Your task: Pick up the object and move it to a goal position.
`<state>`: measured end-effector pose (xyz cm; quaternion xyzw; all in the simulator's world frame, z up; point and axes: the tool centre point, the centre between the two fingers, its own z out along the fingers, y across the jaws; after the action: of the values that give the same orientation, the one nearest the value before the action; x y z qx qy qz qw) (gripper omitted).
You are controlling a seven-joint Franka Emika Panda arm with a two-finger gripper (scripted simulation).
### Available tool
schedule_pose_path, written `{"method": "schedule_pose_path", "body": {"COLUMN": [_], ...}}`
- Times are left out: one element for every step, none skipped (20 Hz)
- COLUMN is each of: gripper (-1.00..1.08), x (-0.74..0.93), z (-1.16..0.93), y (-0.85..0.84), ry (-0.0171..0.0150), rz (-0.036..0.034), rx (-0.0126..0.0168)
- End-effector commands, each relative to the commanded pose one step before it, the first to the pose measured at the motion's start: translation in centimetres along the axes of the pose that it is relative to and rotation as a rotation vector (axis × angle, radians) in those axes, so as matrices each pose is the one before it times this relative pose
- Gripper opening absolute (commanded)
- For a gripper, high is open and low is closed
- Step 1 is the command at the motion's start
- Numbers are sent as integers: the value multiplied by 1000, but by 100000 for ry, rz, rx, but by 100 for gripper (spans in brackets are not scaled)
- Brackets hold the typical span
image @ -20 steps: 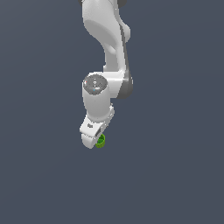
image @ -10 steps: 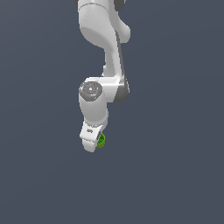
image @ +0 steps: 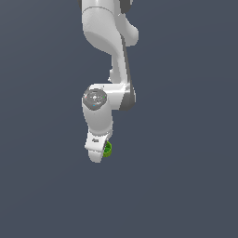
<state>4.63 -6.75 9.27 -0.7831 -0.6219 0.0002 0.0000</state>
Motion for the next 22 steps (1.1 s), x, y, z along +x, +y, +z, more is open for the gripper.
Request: {"method": "schedule_pose_path", "body": {"gripper": [100,100,100,100,100,100,100,100,100,100,100,100,100,100,100,100,100,-100,-100,-100,-100,-100], "x": [9,-8,-13,27,-24,16,10,4,4,-35,36,-20,-13,-5,3,10,5,0,0,0,0,0], "z": [32,125,208,291,372,453,531,607,607,519,433,345,258,171,84,4,-15,0,0,0,0,0], "y": [4,-1,-3,-10,-7,-16,-20,-24,-24,-14,-15,2,13,25,37,43,18,0,0,0,0,0], "ry": [3,0,0,1,0,2,2,2,2,0,4,0,0,0,0,0,0,0,0,0,0,0], "rz": [-26,0,0,-69,0,-69,-69,-69,-69,0,-98,0,0,0,0,0,0,0,0,0,0,0], "rx": [-20,0,0,0,0,1,1,1,1,0,1,0,0,0,0,0,0,0,0,0,0,0]}}
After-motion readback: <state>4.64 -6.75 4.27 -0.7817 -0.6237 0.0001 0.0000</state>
